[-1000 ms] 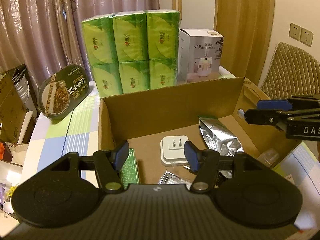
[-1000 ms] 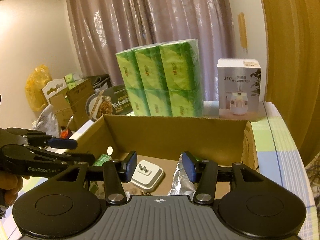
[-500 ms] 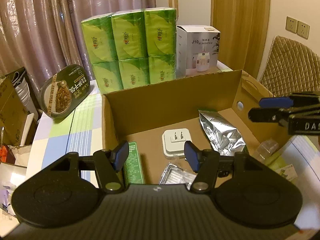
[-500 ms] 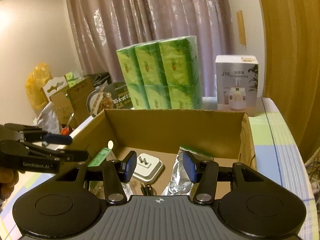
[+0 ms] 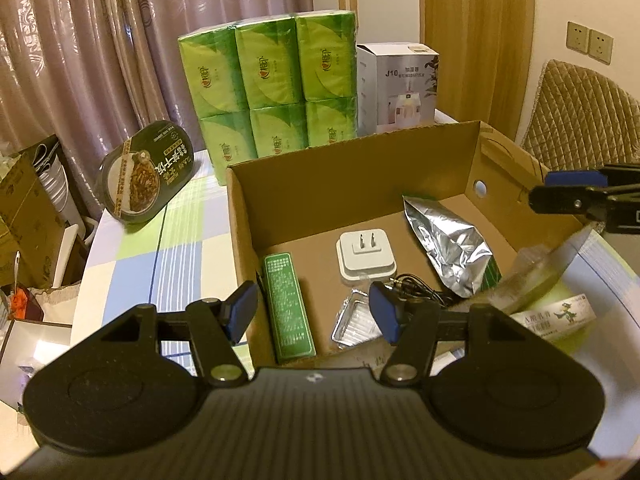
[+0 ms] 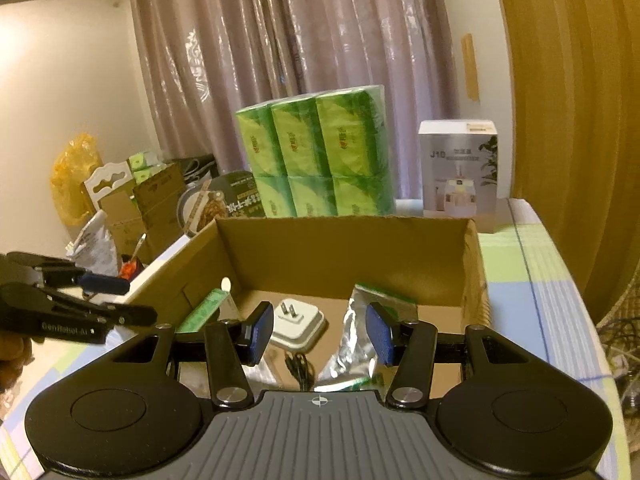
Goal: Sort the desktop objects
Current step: 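Withdraw both tools from the box back over the table, then reach left tool to white tablet box while right tool reaches white ointment box, then close left tool on white tablet box and lift it, then close right tool on white ointment box while left tool holds tablet box, then lift ointment box with right tool while left tool holds tablet box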
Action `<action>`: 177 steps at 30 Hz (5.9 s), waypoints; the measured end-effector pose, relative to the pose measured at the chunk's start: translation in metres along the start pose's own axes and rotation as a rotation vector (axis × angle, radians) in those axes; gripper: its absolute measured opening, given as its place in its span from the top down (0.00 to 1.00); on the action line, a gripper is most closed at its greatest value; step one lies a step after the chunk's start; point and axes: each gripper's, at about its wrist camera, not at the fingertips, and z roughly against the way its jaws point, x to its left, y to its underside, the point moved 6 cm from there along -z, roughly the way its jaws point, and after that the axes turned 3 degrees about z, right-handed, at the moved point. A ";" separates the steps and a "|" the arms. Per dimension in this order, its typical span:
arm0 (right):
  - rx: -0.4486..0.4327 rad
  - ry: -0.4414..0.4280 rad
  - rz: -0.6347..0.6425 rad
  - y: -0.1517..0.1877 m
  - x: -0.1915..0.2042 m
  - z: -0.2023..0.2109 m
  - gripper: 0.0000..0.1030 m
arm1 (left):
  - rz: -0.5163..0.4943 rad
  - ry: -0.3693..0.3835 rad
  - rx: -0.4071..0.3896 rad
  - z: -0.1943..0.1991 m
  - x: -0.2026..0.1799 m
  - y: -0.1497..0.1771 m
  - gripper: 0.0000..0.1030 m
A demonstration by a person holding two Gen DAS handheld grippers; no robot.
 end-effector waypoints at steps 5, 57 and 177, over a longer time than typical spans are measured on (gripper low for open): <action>-0.008 0.045 0.014 0.014 -0.001 0.023 0.53 | 0.002 0.004 0.002 0.010 -0.003 0.010 0.43; 0.377 -0.209 0.159 0.125 0.070 -0.036 0.53 | -0.331 0.197 0.141 -0.002 -0.053 0.130 0.36; 0.567 -0.100 0.282 0.159 0.017 0.009 0.66 | -0.260 0.233 0.305 -0.006 -0.137 0.147 0.34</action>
